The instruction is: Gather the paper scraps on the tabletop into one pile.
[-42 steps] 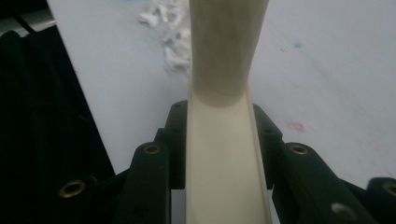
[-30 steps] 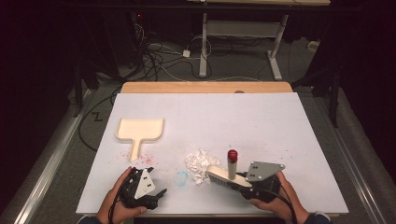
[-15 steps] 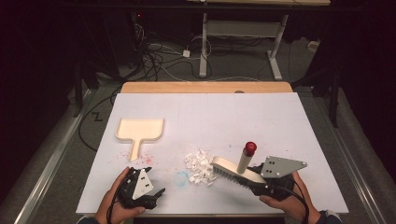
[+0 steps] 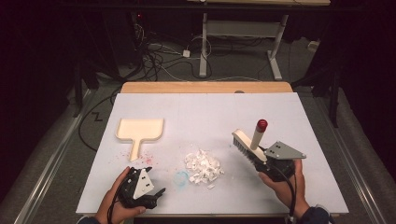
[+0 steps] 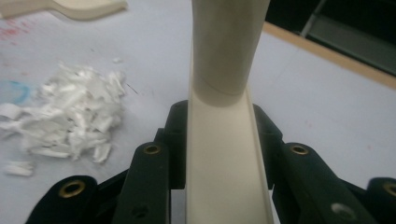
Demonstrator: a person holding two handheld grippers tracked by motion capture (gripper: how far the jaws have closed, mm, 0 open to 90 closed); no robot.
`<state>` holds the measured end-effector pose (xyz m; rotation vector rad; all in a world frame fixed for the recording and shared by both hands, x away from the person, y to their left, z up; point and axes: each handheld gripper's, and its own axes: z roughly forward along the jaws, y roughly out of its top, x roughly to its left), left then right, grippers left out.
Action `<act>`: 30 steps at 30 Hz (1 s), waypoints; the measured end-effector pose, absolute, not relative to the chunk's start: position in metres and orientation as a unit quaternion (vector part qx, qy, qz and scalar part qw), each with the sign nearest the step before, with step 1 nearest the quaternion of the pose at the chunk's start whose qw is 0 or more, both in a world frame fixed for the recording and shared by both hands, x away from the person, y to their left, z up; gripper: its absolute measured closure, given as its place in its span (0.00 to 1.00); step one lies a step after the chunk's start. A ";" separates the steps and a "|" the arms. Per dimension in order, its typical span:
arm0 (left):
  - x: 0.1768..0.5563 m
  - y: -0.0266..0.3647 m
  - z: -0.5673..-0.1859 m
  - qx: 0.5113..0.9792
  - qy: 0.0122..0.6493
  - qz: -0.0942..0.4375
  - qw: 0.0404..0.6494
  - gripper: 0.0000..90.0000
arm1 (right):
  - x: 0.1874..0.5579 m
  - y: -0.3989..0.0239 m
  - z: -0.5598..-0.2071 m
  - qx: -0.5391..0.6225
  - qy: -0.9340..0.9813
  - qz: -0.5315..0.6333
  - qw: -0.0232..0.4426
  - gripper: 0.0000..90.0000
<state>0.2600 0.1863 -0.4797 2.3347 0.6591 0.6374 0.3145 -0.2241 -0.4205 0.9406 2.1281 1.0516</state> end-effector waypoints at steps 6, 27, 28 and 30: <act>0.260 0.186 -0.480 0.884 0.249 0.239 0.314 0.19 | 0.321 -0.202 -0.439 0.333 0.817 0.387 0.269 0.76; 0.261 0.188 -0.481 0.883 0.253 0.238 0.316 0.19 | 0.367 -0.151 -0.414 0.208 0.854 0.417 0.231 0.75; 0.261 0.188 -0.481 0.884 0.252 0.240 0.313 0.19 | 0.374 -0.149 -0.417 0.196 0.857 0.416 0.235 0.75; 0.262 0.188 -0.480 0.883 0.252 0.241 0.313 0.19 | 0.386 -0.144 -0.424 0.189 0.854 0.417 0.246 0.75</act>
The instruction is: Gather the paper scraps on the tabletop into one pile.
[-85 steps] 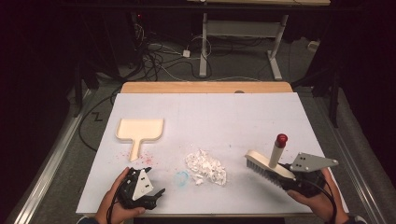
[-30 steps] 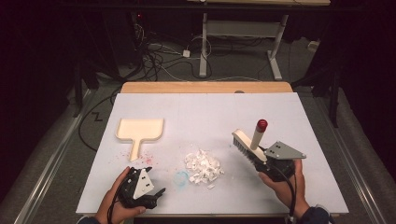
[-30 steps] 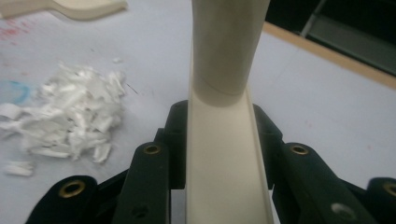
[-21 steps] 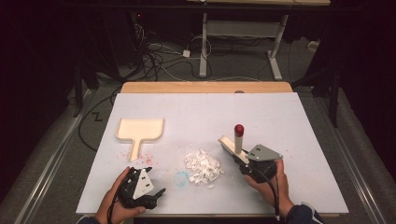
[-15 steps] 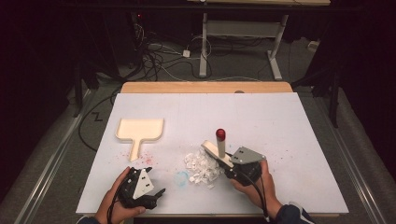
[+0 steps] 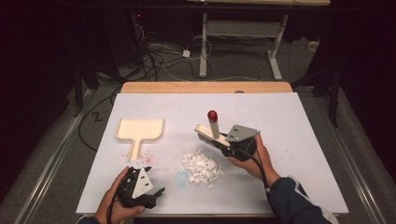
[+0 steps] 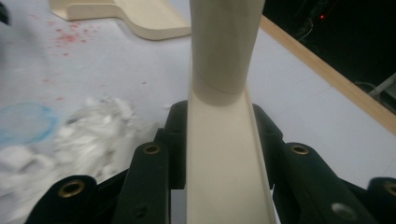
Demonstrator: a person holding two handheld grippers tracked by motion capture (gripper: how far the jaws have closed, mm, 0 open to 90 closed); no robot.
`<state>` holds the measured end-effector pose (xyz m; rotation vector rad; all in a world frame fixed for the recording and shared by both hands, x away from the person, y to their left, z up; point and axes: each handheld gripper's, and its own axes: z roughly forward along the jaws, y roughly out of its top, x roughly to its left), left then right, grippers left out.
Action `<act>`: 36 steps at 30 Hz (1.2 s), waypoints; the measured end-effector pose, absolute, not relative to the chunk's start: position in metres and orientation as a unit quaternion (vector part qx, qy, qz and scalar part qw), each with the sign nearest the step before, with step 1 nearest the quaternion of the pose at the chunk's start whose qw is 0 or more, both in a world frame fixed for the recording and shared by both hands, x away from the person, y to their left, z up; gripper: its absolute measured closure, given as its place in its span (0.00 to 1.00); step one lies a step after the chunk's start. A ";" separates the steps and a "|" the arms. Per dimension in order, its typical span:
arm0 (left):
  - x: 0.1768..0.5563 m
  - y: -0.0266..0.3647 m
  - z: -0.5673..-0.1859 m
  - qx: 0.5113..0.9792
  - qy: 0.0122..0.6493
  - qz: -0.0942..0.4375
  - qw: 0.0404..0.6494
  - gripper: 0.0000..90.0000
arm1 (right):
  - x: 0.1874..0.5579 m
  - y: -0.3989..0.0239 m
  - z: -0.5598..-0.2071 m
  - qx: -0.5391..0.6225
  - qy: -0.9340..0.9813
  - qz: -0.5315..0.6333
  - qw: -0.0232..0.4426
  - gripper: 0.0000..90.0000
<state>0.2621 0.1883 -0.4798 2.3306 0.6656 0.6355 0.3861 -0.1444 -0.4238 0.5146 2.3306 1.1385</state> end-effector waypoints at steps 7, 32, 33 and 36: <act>0.263 0.189 -0.481 0.882 0.256 0.239 0.316 0.19 | 0.421 -0.121 -0.447 0.152 0.858 0.427 0.242 0.76; 0.263 0.186 -0.482 0.885 0.251 0.243 0.309 0.19 | 0.394 -0.176 -0.423 0.087 0.859 0.478 0.158 0.74; 0.263 0.186 -0.482 0.885 0.251 0.243 0.308 0.19 | 0.393 -0.179 -0.421 0.093 0.859 0.478 0.160 0.74; 0.263 0.186 -0.482 0.884 0.252 0.245 0.308 0.19 | 0.389 -0.191 -0.415 0.115 0.853 0.477 0.179 0.75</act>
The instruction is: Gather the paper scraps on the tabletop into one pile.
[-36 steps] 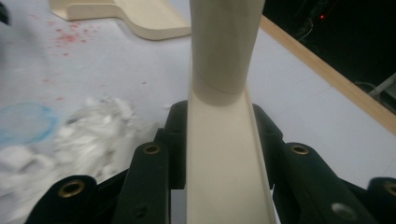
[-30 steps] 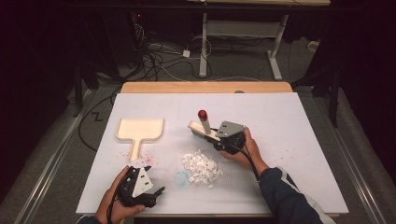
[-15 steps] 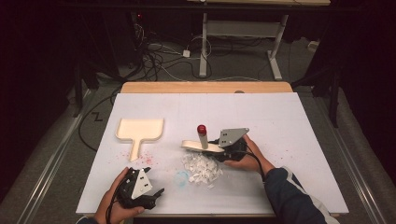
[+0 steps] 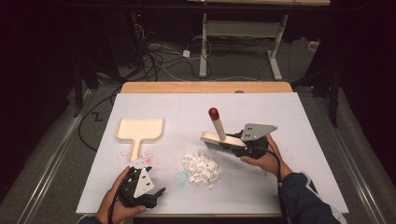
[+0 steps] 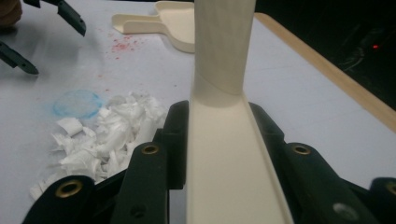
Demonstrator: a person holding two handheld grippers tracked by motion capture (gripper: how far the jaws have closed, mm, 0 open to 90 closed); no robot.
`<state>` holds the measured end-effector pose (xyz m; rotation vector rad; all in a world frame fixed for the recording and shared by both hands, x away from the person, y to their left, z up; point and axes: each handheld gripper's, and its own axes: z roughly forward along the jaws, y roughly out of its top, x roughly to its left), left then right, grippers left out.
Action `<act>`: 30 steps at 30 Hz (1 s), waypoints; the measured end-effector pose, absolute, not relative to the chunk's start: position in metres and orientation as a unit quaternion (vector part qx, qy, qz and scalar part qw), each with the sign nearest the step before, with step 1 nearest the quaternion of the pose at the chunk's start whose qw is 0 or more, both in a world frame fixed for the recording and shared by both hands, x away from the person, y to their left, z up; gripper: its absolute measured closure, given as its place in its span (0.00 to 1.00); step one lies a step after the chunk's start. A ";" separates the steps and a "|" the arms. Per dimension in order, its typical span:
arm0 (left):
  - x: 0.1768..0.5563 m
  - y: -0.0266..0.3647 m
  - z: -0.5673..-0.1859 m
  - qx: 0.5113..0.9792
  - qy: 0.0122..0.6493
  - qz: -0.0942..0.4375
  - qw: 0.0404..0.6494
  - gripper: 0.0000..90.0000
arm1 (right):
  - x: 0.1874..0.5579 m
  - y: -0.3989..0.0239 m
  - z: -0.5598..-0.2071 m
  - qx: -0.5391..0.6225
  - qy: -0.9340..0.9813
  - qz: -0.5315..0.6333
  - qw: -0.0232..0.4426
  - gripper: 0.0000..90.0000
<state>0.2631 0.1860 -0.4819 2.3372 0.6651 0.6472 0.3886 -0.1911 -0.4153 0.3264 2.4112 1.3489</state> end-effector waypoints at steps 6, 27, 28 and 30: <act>0.262 0.187 -0.481 0.885 0.251 0.247 0.304 0.19 | 0.373 -0.217 -0.404 0.159 0.845 0.474 0.191 0.75; 0.260 0.185 -0.480 0.887 0.245 0.258 0.296 0.19 | 0.296 -0.288 -0.400 0.285 0.838 0.461 0.072 0.75; 0.260 0.185 -0.480 0.888 0.243 0.258 0.294 0.19 | 0.294 -0.289 -0.401 0.287 0.840 0.456 0.067 0.75; 0.260 0.184 -0.480 0.890 0.240 0.259 0.289 0.19 | 0.296 -0.290 -0.405 0.292 0.845 0.446 0.049 0.75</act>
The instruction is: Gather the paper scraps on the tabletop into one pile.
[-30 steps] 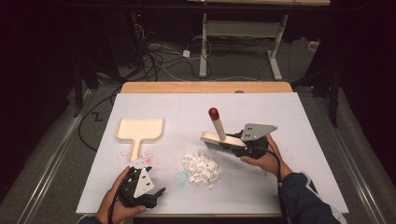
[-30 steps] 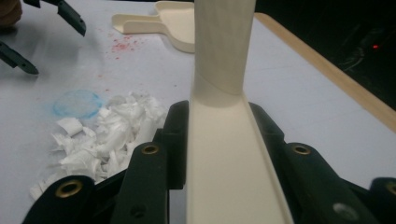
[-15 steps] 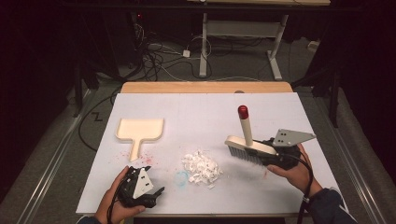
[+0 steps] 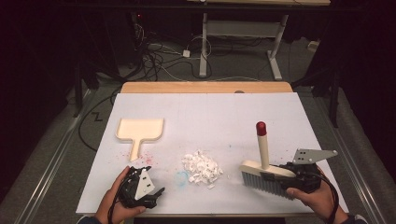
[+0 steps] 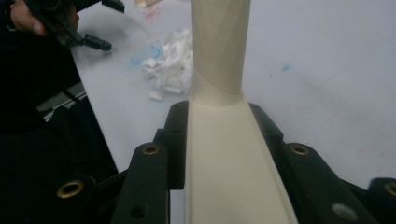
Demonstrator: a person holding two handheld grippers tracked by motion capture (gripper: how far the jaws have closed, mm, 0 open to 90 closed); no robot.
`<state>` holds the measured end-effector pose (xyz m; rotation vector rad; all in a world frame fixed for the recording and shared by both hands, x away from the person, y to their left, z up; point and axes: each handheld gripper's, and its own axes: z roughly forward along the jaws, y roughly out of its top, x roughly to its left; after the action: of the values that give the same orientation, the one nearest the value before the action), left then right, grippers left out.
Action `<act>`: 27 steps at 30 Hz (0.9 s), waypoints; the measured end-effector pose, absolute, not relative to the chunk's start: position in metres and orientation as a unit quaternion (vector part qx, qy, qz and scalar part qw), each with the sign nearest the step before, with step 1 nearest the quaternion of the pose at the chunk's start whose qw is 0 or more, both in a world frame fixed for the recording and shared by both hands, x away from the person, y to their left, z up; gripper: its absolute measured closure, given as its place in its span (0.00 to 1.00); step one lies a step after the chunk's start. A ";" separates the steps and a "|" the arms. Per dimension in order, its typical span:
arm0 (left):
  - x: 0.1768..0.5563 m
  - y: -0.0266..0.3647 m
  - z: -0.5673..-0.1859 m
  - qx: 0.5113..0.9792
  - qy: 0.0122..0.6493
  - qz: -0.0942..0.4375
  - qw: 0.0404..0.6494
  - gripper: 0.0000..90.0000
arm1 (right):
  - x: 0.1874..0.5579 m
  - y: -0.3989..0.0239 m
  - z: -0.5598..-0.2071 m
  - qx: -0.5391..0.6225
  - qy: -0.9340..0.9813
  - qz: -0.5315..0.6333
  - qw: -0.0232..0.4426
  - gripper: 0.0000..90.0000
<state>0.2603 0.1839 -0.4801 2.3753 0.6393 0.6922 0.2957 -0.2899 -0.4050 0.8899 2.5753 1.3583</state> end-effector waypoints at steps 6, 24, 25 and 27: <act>0.261 0.183 -0.481 0.891 0.236 0.260 0.288 0.19 | 0.313 -0.295 -0.417 0.325 0.843 0.429 0.008 0.75; 0.260 0.181 -0.482 0.893 0.236 0.258 0.284 0.19 | 0.381 -0.303 -0.424 0.330 0.869 0.368 0.026 0.59; 0.260 0.181 -0.482 0.893 0.236 0.258 0.284 0.19 | 0.384 -0.304 -0.423 0.328 0.871 0.365 0.027 0.56; 0.260 0.181 -0.482 0.892 0.237 0.259 0.286 0.19 | 0.388 -0.304 -0.421 0.326 0.877 0.351 0.043 0.51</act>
<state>0.2601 0.1811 -0.4820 2.3849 0.6325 0.6921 0.3879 -0.3042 -0.4209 0.9967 2.6805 1.0733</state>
